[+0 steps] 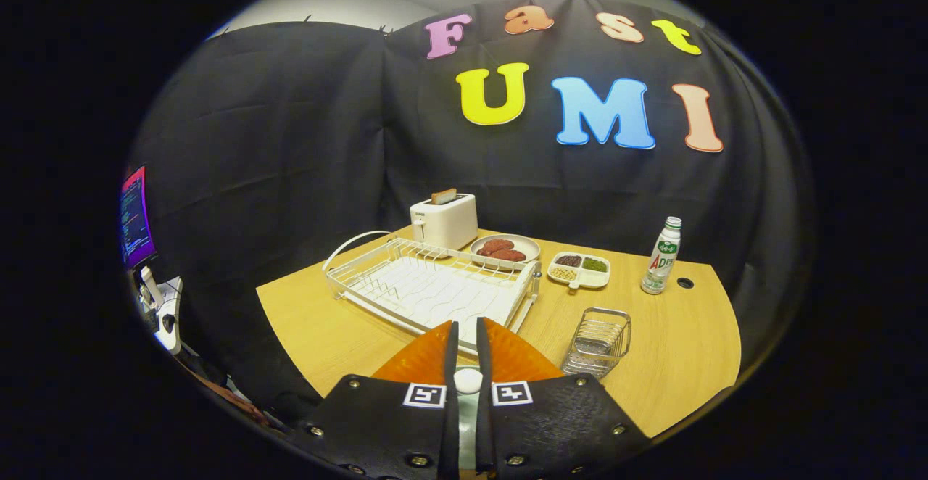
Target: Take the plate from the dish rack, then take the spoon from the basket and place it into the plate.
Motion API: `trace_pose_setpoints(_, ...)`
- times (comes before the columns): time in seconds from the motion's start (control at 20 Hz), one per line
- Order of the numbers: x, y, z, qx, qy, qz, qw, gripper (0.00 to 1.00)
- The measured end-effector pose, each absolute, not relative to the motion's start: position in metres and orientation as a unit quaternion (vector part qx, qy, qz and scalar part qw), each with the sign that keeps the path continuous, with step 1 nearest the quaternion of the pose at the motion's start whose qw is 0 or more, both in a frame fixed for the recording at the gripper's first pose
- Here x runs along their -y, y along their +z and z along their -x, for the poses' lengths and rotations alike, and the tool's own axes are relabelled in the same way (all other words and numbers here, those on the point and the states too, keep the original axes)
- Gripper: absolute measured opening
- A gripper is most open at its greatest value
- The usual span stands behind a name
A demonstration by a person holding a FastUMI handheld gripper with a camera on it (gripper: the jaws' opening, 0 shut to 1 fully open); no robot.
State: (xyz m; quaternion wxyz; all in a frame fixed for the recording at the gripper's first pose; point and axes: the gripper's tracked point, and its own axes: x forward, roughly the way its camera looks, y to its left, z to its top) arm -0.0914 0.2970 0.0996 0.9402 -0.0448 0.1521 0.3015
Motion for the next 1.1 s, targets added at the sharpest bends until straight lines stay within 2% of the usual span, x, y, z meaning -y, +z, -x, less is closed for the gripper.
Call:
trace_pose_setpoints(0.5,-0.332,0.067,0.078,-0.185,0.336,0.07,0.921,0.1)
trace_pose_setpoints(0.8,-0.332,0.056,0.065,-0.199,0.317,0.068,0.925,0.16)
trace_pose_setpoints(1.1,-0.323,0.078,0.051,-0.178,0.294,0.05,0.938,0.16)
